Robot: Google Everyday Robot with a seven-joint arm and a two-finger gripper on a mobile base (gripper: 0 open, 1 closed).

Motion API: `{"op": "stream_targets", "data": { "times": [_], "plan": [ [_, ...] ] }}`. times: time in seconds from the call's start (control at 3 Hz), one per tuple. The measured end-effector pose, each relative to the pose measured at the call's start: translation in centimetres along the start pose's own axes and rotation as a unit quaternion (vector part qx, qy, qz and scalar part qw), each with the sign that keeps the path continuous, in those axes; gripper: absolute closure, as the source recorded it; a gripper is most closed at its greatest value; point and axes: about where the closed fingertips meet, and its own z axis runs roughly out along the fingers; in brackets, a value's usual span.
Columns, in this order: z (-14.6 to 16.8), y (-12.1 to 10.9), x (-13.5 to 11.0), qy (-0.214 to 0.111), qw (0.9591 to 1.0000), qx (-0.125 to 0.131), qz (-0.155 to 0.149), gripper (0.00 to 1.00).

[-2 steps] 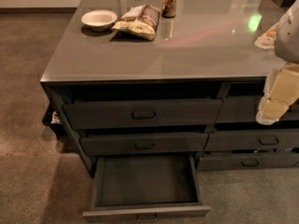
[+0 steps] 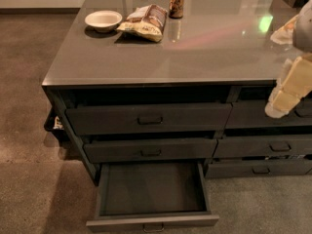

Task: Place brown chip bag into bottom drawer

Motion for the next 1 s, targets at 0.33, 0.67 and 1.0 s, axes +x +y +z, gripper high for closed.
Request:
{"op": "stream_targets", "data": {
  "times": [0.33, 0.67, 1.0],
  "plan": [
    [0.5, -3.6, -2.5, -0.073, 0.9957, -0.016, 0.054, 0.0],
    [3.1, -8.7, -8.7, -0.18, 0.9742, -0.062, 0.121, 0.0],
    [3.2, -9.7, -9.9, -0.208, 0.9654, -0.076, 0.137, 0.0]
  ]
}}
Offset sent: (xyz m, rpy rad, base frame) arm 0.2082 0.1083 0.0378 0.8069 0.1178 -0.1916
